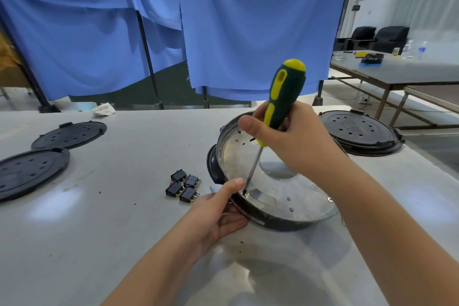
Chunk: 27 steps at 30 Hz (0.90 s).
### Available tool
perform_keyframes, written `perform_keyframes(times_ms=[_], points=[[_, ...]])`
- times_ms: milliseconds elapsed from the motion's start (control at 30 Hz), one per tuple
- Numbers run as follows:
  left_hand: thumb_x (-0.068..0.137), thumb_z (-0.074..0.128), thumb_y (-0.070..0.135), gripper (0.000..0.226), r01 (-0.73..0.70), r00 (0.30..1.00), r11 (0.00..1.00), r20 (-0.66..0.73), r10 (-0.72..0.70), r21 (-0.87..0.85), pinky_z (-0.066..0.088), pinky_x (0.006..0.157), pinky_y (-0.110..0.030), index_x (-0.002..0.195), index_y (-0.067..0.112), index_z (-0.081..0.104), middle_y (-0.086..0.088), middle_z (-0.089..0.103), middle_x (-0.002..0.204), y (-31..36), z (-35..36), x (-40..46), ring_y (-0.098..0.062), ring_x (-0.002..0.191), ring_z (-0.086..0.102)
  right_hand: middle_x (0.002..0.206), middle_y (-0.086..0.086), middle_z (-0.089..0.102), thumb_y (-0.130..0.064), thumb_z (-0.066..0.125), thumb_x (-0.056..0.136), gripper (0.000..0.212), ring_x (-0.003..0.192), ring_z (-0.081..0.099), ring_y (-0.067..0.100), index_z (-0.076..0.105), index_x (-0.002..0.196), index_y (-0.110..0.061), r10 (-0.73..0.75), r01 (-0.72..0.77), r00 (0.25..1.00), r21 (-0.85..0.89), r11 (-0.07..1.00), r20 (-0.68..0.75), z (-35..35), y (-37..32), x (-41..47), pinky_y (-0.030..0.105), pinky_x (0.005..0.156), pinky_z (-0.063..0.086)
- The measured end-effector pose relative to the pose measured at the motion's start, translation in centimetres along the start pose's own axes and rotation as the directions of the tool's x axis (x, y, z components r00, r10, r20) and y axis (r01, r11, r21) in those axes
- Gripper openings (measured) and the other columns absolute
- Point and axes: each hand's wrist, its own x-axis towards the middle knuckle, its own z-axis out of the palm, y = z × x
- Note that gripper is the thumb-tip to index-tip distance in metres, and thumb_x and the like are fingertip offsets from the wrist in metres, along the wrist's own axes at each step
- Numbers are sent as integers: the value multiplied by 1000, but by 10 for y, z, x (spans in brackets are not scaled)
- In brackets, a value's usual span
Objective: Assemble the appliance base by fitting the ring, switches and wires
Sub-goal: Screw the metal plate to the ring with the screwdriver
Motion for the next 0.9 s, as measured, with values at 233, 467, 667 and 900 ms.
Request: perform_keyframes(times_ms=[233, 467, 667, 900], points=[[36, 84, 52, 80, 2, 1000, 1000, 0, -2, 8, 58, 64, -30, 95, 0, 68, -15, 72, 77, 0, -1, 0, -27, 75, 73, 79, -13, 72, -46, 74, 61, 46, 60, 62, -5, 65, 100, -24, 22, -48, 994, 250, 967, 105, -18, -9, 0, 7, 52, 44], [35, 83, 53, 82, 5, 1000, 1000, -6, -5, 8, 59, 64, -30, 96, 0, 68, -15, 73, 76, 0, 0, 0, -27, 76, 73, 95, -2, 75, -8, 72, 80, 25, 89, 71, 11, 67, 102, -20, -76, -17, 966, 356, 934, 247, -27, -4, 0, 20, 74, 55], [34, 82, 54, 80, -3, 1000, 1000, -19, 3, 15, 58, 62, -29, 92, 1, 69, -12, 71, 72, 0, 1, 1, -25, 70, 73, 87, 5, 73, -14, 80, 73, 28, 81, 70, 24, 68, 98, -16, -132, 82, 970, 239, 968, 204, -25, -7, -2, 36, 76, 58], [36, 82, 54, 80, -20, 1000, 1000, -1, 20, 21, 58, 65, -29, 96, 3, 70, -8, 70, 69, -1, 1, 0, -22, 69, 72, 42, -15, 44, -62, 77, 54, 57, 42, 42, 1, 37, 55, -22, -134, 139, 989, 88, 986, -62, 0, -7, -7, 9, 46, 35]])
